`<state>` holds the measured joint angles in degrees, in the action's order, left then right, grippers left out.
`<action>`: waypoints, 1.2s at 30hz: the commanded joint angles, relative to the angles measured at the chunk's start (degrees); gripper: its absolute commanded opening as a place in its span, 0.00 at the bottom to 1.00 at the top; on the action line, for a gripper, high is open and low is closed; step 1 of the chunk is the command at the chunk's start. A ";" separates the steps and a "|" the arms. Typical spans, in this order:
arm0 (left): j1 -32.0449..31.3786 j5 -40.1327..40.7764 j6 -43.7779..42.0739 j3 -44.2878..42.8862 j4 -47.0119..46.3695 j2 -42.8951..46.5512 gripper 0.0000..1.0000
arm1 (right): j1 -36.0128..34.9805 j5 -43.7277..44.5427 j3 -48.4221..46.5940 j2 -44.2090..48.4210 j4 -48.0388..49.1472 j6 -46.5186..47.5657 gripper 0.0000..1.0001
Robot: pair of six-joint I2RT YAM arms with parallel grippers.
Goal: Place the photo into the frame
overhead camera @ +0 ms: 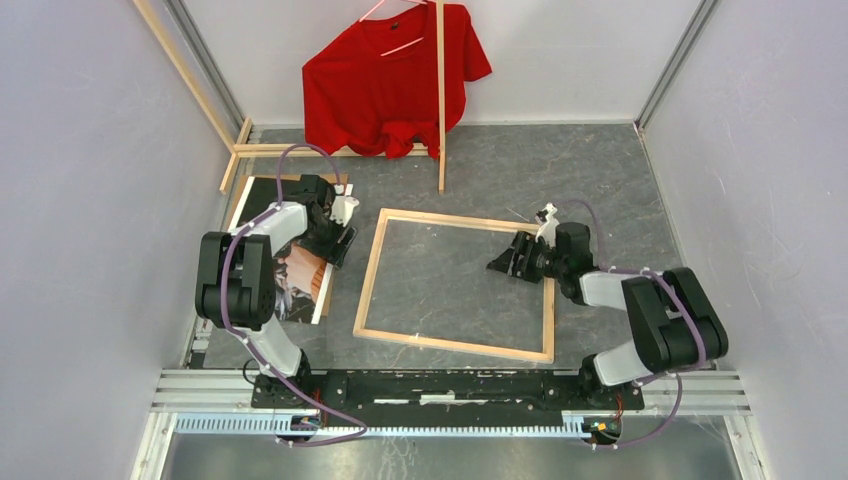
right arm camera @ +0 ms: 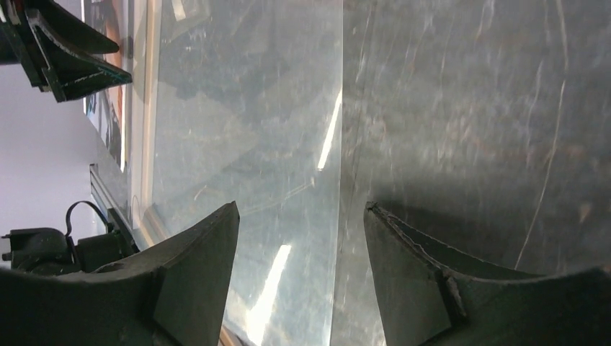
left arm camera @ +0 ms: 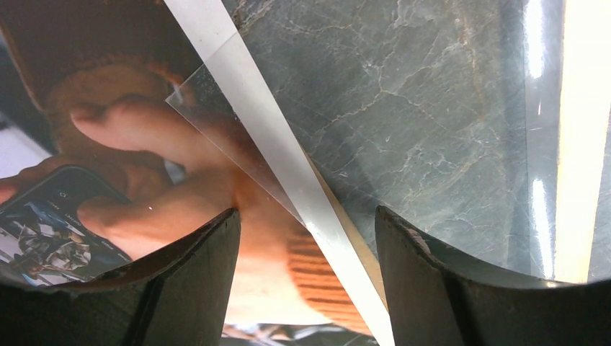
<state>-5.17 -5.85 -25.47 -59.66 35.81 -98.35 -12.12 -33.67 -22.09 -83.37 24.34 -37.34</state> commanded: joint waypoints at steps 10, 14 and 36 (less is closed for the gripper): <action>-0.51 0.16 -2.74 1.39 -2.38 -1.30 0.73 | -1.14 -8.76 -7.62 -13.65 11.69 -1.05 0.71; -0.56 0.07 -2.74 1.34 -2.41 -1.32 0.73 | -2.04 -12.03 -8.05 -15.56 15.14 -3.00 0.66; -0.63 -1.10 -2.83 0.67 -0.83 -0.66 0.73 | -0.73 -16.32 -2.28 -13.99 36.94 -20.82 0.10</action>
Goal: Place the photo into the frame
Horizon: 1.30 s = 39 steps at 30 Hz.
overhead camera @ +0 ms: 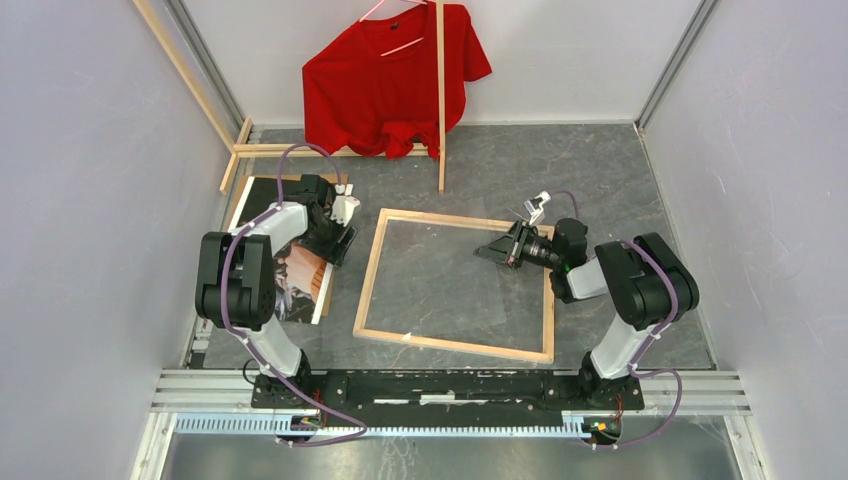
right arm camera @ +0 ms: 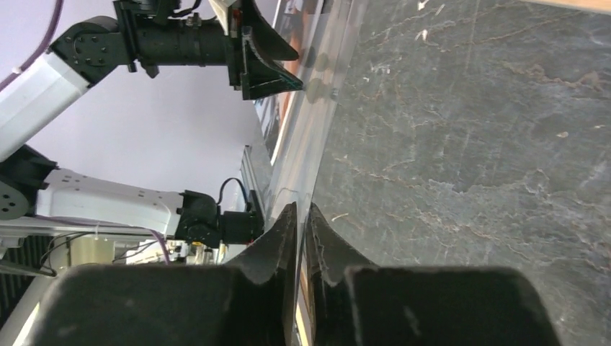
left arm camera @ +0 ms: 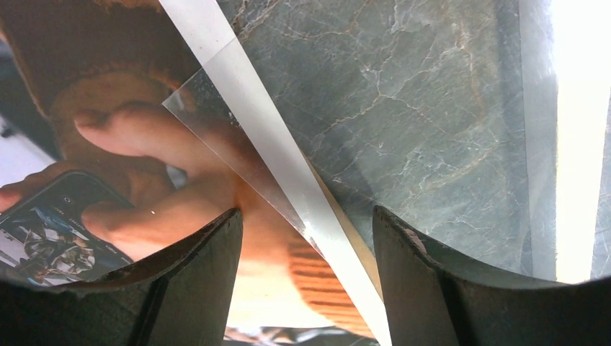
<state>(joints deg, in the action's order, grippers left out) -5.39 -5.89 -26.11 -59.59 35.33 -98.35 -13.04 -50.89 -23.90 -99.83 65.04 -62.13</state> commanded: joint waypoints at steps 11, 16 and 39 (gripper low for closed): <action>1.21 -5.48 -1.83 -10.51 5.92 -0.48 0.93 | 6.25 9.64 5.62 18.55 -27.24 15.18 0.00; 1.28 -9.01 -1.84 -11.02 6.31 -1.62 0.94 | 9.13 11.76 7.90 25.80 -34.47 17.32 0.00; -3.35 -12.56 2.74 -10.08 3.05 -6.38 0.83 | 12.41 7.06 7.46 36.04 -40.64 10.10 0.00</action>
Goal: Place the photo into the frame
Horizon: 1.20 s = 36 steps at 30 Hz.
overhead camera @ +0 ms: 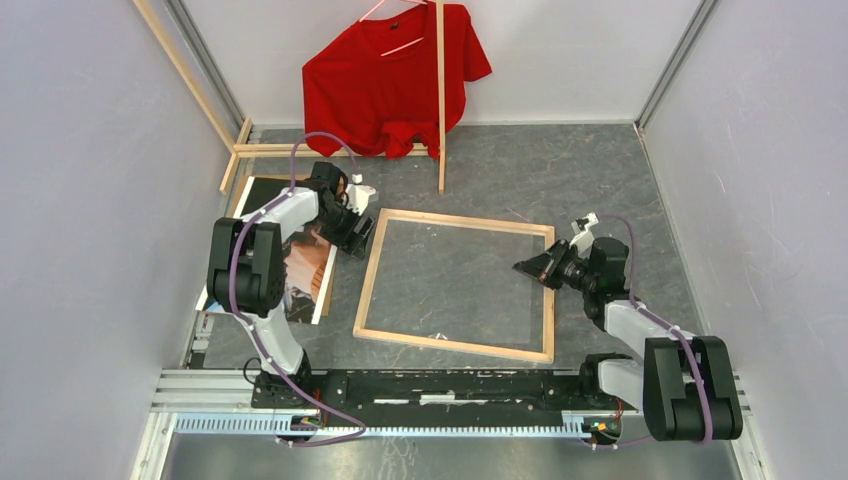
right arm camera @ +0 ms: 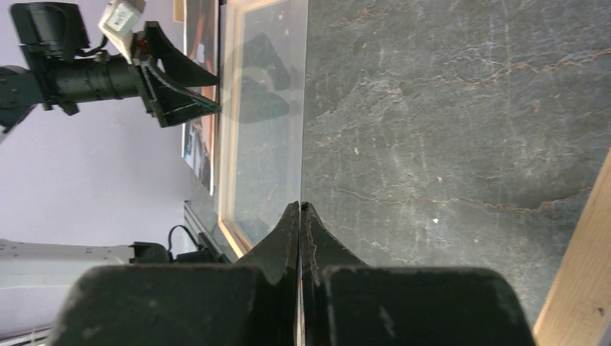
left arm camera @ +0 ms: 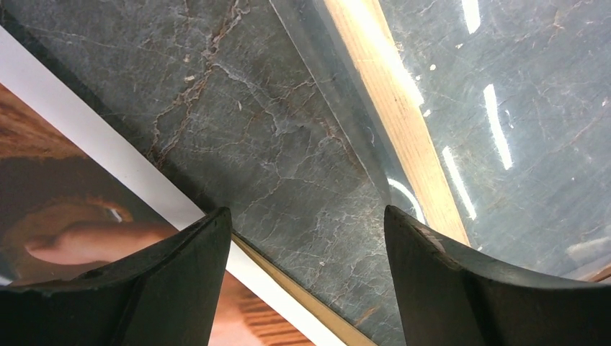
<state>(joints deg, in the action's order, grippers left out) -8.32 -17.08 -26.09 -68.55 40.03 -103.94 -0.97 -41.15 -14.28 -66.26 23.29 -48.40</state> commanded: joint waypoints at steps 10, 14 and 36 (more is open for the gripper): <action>-0.47 -1.46 2.88 -1.33 -2.00 -1.31 0.82 | 0.62 -5.69 0.36 6.45 9.89 -15.31 0.00; -0.49 -1.75 2.94 -1.06 -2.15 -1.13 0.82 | 0.67 -6.14 0.14 8.07 8.39 -15.34 0.00; -2.46 -2.15 4.16 1.43 -3.24 -0.38 0.82 | 5.63 -10.94 -5.70 7.31 -3.97 -5.03 0.00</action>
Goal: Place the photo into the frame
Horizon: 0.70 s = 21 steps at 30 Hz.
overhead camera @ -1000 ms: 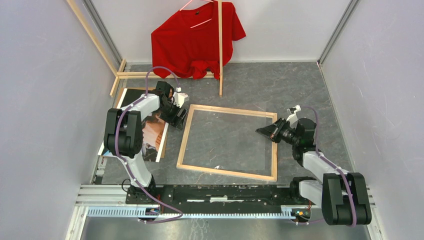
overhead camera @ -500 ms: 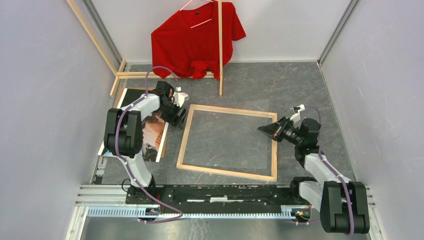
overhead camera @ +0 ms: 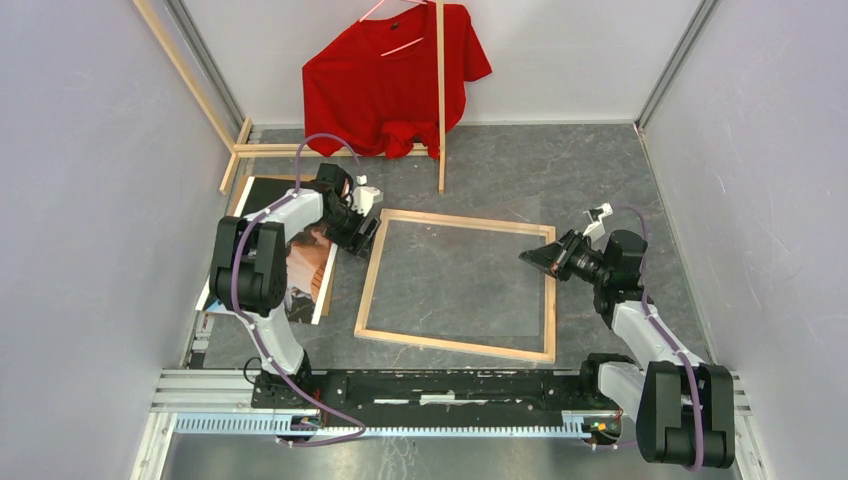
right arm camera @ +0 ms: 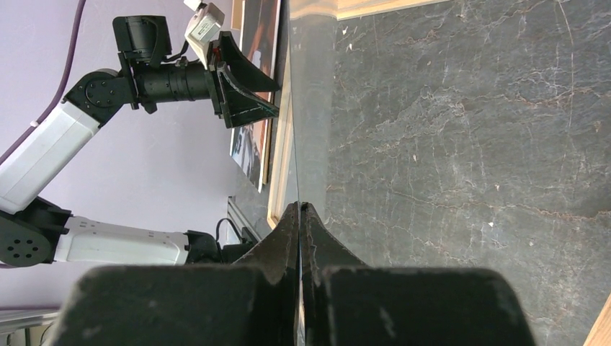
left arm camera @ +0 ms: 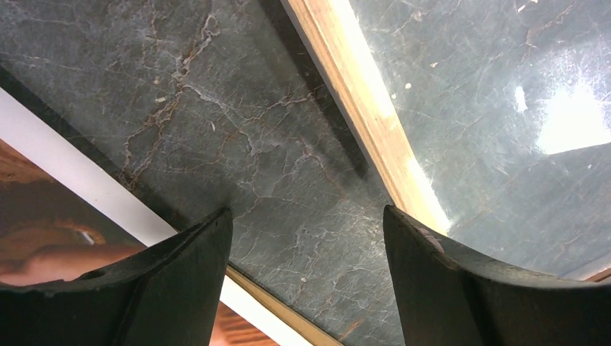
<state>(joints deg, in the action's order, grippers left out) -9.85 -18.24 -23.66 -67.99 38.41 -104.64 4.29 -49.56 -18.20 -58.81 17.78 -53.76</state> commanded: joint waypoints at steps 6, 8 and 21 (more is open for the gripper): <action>-1.11 -0.95 2.17 0.99 -2.02 0.31 0.82 | 0.78 -3.85 -1.91 0.56 1.85 -1.67 0.00; -1.06 -0.94 2.21 0.73 -2.00 0.54 0.83 | 0.88 -4.18 -1.89 1.08 1.50 -1.79 0.00; -1.05 -0.23 2.43 -0.31 -2.03 0.25 0.84 | 1.85 -5.11 -2.02 2.18 -2.41 0.74 0.00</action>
<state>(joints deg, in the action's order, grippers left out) -10.37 -17.93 -23.20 -67.83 37.69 -104.64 5.72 -52.75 -18.20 -58.00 15.66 -54.30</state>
